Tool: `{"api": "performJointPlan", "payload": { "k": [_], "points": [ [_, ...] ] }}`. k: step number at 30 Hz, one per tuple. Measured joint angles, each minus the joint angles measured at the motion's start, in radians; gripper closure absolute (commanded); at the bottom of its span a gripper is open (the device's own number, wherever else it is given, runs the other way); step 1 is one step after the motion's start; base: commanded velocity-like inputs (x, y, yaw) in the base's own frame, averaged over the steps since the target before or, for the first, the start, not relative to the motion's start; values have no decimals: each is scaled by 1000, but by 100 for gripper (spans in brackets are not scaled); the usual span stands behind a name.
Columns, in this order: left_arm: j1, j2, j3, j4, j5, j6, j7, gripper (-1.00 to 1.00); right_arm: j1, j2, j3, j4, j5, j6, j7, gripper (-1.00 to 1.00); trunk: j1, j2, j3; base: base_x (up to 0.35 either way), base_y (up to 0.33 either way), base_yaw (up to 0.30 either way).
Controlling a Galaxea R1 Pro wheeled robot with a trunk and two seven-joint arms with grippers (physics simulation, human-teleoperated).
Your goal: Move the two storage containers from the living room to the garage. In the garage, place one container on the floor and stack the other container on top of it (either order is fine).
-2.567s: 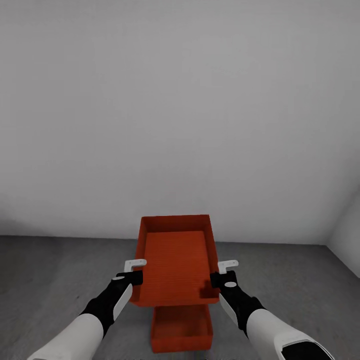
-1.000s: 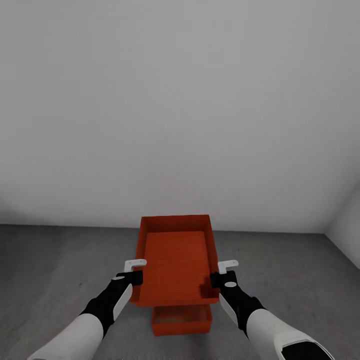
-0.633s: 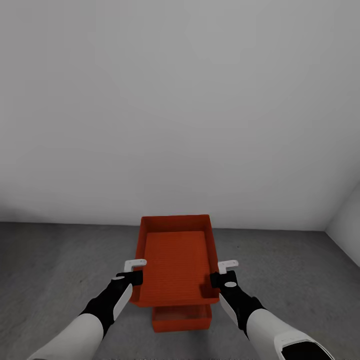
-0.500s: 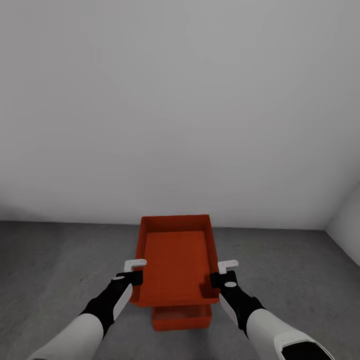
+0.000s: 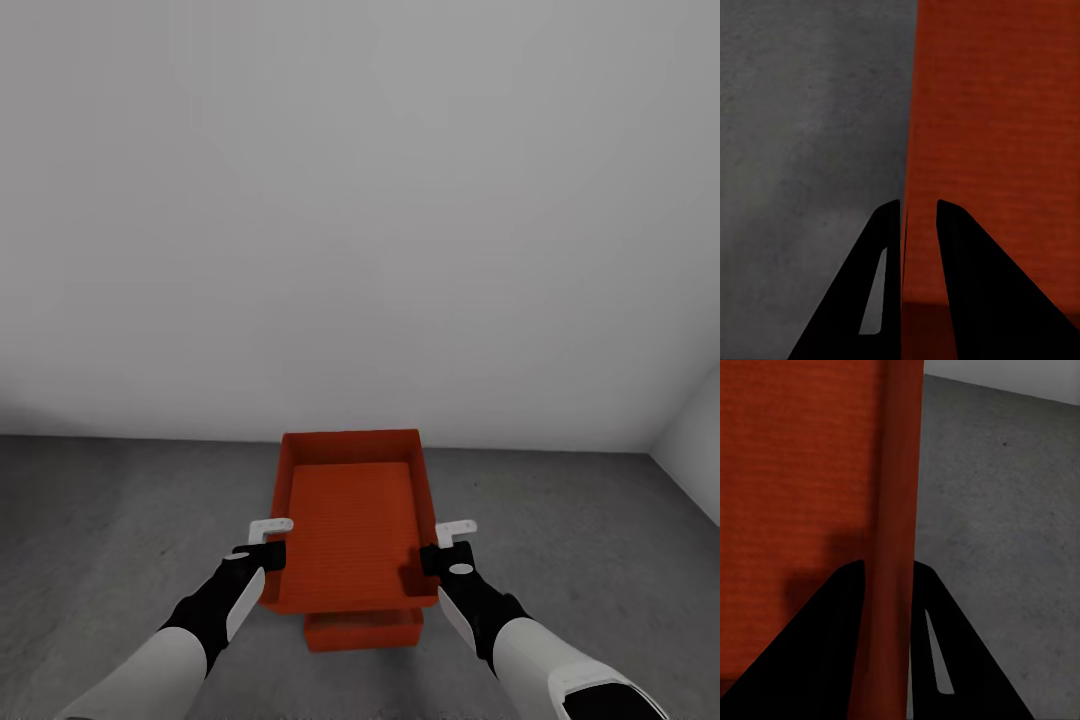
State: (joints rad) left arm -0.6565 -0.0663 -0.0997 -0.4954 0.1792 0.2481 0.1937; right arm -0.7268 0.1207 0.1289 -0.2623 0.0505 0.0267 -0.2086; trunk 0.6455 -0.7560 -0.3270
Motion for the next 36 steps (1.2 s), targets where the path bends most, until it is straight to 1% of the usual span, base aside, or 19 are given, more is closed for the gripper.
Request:
{"api": "performJointPlan", "payload": {
  "k": [36],
  "points": [
    [0,-1,1,1,-1,-2,0,100,0,-1,0,0,0,-1,2,100,0,0,-58,0,0,0]
  ]
}}
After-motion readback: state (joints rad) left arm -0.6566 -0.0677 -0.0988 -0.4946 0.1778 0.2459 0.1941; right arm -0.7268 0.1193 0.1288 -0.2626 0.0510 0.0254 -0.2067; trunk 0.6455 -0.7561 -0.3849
